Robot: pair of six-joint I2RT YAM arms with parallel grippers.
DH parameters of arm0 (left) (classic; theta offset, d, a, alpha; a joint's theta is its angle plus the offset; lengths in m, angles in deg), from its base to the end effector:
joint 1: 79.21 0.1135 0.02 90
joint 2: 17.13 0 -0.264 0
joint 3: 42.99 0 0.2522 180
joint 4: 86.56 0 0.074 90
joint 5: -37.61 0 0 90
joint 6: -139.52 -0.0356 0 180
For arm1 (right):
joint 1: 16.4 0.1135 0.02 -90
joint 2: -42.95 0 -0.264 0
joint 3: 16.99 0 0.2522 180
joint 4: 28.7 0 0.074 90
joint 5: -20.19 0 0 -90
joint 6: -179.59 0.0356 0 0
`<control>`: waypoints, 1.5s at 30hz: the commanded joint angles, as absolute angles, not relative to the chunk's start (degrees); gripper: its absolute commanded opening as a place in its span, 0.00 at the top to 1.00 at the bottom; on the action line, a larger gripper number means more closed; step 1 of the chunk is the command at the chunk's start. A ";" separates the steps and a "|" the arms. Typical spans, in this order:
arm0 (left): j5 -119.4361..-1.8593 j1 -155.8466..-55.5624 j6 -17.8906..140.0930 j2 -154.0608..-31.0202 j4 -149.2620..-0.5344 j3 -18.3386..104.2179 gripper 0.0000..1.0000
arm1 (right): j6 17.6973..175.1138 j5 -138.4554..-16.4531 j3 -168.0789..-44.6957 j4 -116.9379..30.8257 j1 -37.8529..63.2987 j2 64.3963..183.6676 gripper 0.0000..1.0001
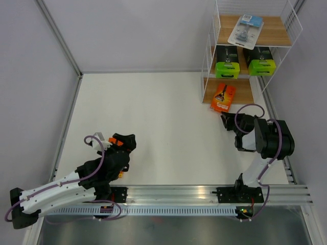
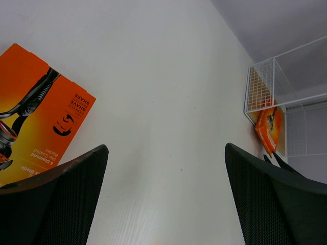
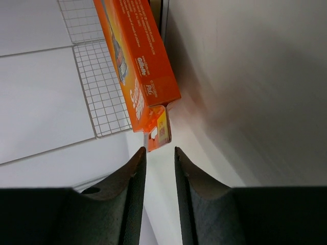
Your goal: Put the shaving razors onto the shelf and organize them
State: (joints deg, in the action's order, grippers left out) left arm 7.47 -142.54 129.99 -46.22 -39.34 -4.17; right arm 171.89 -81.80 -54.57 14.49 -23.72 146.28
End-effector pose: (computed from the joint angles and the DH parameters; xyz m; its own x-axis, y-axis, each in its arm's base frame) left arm 0.0772 -0.0852 0.2286 -0.1840 -0.7369 -0.6504 -0.2461 0.6752 -0.6954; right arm 0.2836 -0.0290 0.0987 -0.1160 0.9922 -0.0448 0.3683 0.0848 0.9258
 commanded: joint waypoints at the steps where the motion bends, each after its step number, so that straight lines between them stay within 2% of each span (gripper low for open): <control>1: 8.35 -142.22 129.76 -45.96 -38.17 -3.65 0.00 | 172.56 -78.61 -56.50 19.06 -23.44 147.80 0.66; 6: 8.70 -142.22 129.77 -45.87 -37.38 -3.39 0.00 | 171.24 -76.41 -58.09 18.27 -23.52 149.56 0.69; 9: 9.22 -142.22 129.68 -45.61 -36.41 -3.04 0.01 | 170.71 -74.74 -58.70 17.83 -23.52 150.00 0.75; 17: 10.28 -142.22 130.55 -44.82 -34.39 -2.86 0.00 | 168.96 -73.86 -59.85 15.29 -26.42 149.04 0.99; 25: 10.28 -142.22 131.00 -45.52 -34.03 -2.77 0.00 | 166.50 -76.83 -59.31 11.86 -33.62 147.01 1.00; 30: 10.46 -142.22 131.70 -46.14 -34.03 -2.95 0.00 | 159.75 -87.21 -69.24 3.25 -38.11 151.84 0.99; 45: 10.37 -142.22 133.02 -50.62 -33.86 -1.54 0.00 | 137.41 -86.79 -83.40 -25.05 -42.07 150.45 0.98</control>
State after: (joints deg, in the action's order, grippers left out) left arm 8.58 -142.54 131.95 -50.26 -34.71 -3.84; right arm 145.95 -88.64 -81.21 -16.09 -40.89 150.80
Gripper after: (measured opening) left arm 0.993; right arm 0.016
